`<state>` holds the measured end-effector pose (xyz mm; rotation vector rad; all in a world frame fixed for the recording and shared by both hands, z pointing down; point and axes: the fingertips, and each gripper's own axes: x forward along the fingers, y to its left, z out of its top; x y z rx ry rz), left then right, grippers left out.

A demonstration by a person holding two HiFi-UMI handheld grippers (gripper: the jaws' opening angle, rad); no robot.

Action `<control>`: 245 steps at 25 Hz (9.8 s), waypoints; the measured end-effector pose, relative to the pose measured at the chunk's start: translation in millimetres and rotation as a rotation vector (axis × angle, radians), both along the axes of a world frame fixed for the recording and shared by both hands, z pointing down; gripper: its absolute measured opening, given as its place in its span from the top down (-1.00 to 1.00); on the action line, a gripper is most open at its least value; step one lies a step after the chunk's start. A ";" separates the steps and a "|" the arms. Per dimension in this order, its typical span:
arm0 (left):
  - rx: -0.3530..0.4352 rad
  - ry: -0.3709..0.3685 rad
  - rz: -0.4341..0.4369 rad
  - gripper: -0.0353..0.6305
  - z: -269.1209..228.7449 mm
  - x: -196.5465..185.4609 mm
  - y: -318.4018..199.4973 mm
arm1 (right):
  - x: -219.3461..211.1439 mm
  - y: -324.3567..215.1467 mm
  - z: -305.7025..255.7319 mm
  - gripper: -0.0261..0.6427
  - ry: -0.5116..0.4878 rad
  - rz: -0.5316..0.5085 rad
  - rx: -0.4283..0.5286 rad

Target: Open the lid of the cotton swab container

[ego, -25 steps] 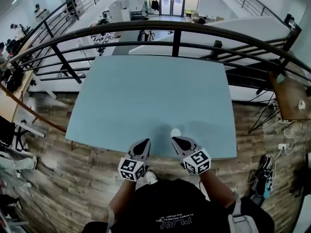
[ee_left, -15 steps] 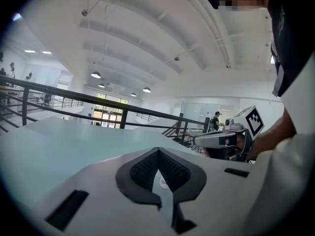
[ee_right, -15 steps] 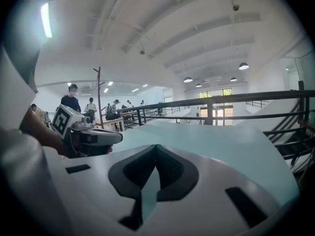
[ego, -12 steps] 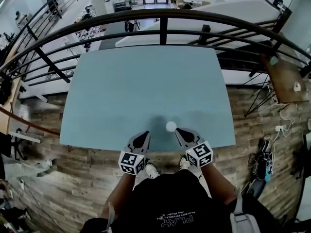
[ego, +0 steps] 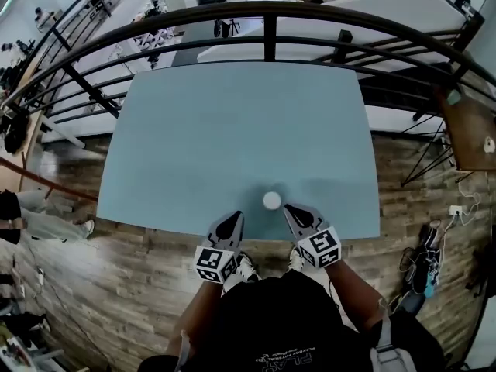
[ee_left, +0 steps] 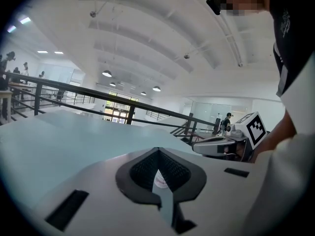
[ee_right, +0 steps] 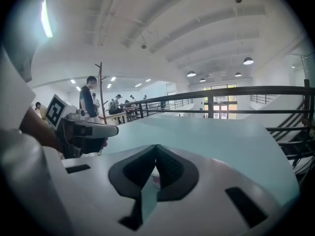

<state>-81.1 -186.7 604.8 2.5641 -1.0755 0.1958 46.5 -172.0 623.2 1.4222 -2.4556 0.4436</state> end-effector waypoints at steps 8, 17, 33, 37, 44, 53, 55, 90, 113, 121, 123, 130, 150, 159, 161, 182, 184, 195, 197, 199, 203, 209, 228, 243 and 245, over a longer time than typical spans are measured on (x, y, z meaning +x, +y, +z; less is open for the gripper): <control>-0.015 -0.055 -0.021 0.88 22.6 -0.4 -1.5 | 4.1 7.8 29.8 0.86 0.024 -0.003 -0.034; -0.020 -0.072 -0.088 0.88 42.1 -5.4 -9.4 | 0.3 4.5 64.0 0.48 0.064 -0.063 -0.075; -0.076 -0.076 -0.209 0.88 71.4 -39.5 -15.7 | -17.8 -26.3 102.2 0.22 0.060 -0.028 -0.070; -0.078 -0.075 -0.218 0.88 74.6 -45.3 -12.0 | -17.1 -30.1 107.4 0.21 0.075 -0.026 -0.071; -0.081 -0.080 -0.227 0.88 81.9 -50.9 -10.4 | -18.4 -34.7 111.6 0.21 0.072 -0.002 -0.073; -0.095 -0.075 -0.196 0.88 80.1 -43.2 -11.4 | -21.7 -38.0 106.5 0.21 0.065 0.032 -0.032; -0.082 -0.077 -0.188 0.88 82.3 -42.2 -11.8 | -23.4 -38.9 103.9 0.21 0.054 0.029 -0.030; 0.013 -0.071 -0.126 0.88 32.5 -16.9 -17.5 | -24.6 -36.5 19.8 0.23 0.000 -0.089 0.084; 0.422 -0.270 0.129 0.88 -87.1 27.8 -5.5 | -43.0 -17.1 -69.0 0.25 0.072 -0.205 0.182; 0.542 -0.451 0.211 0.84 -84.6 37.1 5.1 | -36.5 -18.8 -54.6 0.25 0.100 -0.223 0.160; 0.600 -0.551 0.262 0.72 -83.0 41.8 8.9 | -37.5 -19.2 -55.4 0.25 0.099 -0.233 0.160; 0.757 -0.888 0.422 0.54 -69.6 51.6 12.4 | -45.8 -17.0 -57.9 0.25 0.111 -0.288 0.144; 0.825 -1.070 0.563 0.40 -60.5 63.3 24.1 | -61.8 -6.2 -60.8 0.26 0.225 -0.401 0.186; 0.828 -1.081 0.546 0.39 -66.2 59.9 22.4 | -66.2 -9.2 -66.6 0.28 0.242 -0.412 0.206; 0.813 -1.081 0.561 0.40 -68.1 58.9 23.9 | -67.4 -9.1 -66.4 0.28 0.251 -0.418 0.210; 0.825 -0.994 0.469 0.55 -83.1 52.4 23.4 | -66.8 -10.5 -58.1 0.28 0.237 -0.425 0.177; 0.829 -0.989 0.448 0.57 -86.7 52.6 21.9 | -65.7 -9.5 -55.9 0.28 0.233 -0.426 0.174; 0.821 -0.856 0.333 0.61 -117.2 60.6 6.1 | -69.3 -2.6 -55.6 0.28 0.216 -0.442 0.175; 0.821 -0.841 0.324 0.61 -120.6 63.9 4.5 | -73.1 1.6 -57.3 0.28 0.224 -0.454 0.178; 0.822 -0.834 0.318 0.61 -122.3 67.2 2.7 | -75.8 5.6 -56.9 0.28 0.233 -0.464 0.181; 0.815 -0.819 0.310 0.62 -125.1 73.2 -3.6 | -79.6 10.7 -57.4 0.28 0.237 -0.487 0.191; 0.809 -0.814 0.327 0.64 -122.1 83.1 -6.1 | -85.4 19.2 -59.0 0.28 0.249 -0.516 0.208; 0.709 -0.734 0.247 0.65 -108.9 65.7 -7.9 | -61.4 2.3 -62.0 0.28 0.130 -0.368 0.170; 0.516 -0.457 0.041 0.73 -105.4 28.2 -9.5 | -43.8 -7.0 -72.4 0.28 0.145 -0.229 0.227; 0.447 -0.361 0.022 0.77 -102.0 20.9 -11.3 | -44.5 -8.1 -77.4 0.27 0.159 -0.215 0.236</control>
